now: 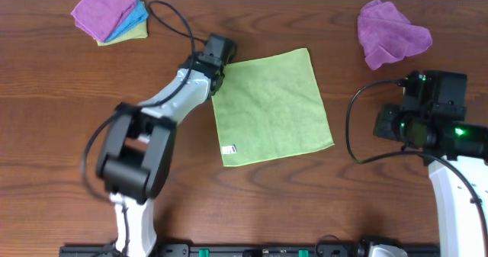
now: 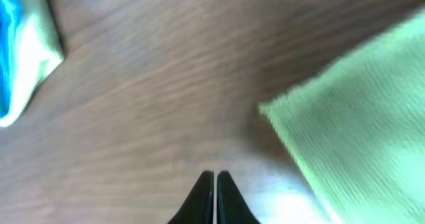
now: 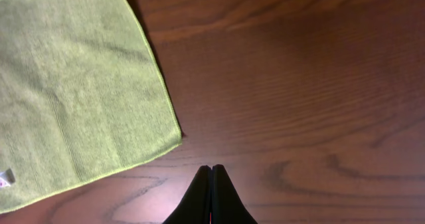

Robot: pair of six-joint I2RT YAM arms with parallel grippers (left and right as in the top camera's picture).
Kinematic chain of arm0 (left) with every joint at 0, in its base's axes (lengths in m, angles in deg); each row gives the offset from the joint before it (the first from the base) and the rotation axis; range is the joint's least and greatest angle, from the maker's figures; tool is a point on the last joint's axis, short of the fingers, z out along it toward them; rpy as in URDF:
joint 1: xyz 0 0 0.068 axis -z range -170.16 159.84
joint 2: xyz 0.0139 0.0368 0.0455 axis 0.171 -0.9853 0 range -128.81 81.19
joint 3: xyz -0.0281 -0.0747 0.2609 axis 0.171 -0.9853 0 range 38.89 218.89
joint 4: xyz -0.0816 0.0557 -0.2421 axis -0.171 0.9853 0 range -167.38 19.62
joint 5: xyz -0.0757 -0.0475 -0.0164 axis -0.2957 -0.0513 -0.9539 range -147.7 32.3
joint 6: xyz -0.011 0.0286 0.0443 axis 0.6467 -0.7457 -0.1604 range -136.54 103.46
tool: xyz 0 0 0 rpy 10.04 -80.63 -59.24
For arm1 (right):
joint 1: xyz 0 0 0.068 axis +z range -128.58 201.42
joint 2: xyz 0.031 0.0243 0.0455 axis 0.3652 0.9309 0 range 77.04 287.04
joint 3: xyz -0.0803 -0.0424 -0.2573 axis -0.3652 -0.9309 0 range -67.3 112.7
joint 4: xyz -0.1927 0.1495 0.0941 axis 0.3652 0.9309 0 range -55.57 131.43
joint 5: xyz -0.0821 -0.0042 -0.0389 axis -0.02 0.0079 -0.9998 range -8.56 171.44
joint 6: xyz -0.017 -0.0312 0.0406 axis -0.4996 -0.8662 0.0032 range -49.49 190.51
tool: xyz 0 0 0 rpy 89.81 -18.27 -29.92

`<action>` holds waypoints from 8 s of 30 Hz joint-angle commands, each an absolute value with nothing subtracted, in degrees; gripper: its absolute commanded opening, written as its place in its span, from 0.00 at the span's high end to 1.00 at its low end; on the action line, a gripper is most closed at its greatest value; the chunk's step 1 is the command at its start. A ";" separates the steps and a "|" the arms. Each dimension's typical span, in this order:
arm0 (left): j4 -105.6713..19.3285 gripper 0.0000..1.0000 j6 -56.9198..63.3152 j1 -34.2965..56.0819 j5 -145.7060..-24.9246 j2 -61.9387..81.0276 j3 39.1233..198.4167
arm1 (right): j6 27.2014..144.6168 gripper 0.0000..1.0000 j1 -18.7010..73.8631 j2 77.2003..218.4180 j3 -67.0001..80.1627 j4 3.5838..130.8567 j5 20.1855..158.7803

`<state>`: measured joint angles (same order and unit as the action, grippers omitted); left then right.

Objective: Fold the cloth
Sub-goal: 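Drag the green cloth leftward with the left gripper to center it, then move both grippers to the bottom corners of the green cloth, then grasp bottom corners with both grippers and fold them up over the top edge, then lower the folded edge onto the cloth and release both grippers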

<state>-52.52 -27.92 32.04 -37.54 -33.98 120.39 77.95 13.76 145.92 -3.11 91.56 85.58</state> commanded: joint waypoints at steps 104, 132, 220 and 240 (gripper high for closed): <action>-98.44 0.53 32.39 33.18 -84.11 1.80 52.13 | 61.28 0.66 9.49 191.62 -10.41 79.86 117.41; -111.05 0.94 34.68 34.97 -90.54 -9.13 52.19 | 63.88 0.98 9.49 191.60 -9.95 80.30 115.53; -86.24 0.95 10.25 19.19 -85.07 -35.82 108.72 | 93.67 0.98 24.36 197.41 14.57 44.72 104.82; -76.62 0.95 7.84 19.19 -88.79 -35.82 108.72 | 93.17 0.98 23.48 197.41 14.57 55.93 103.70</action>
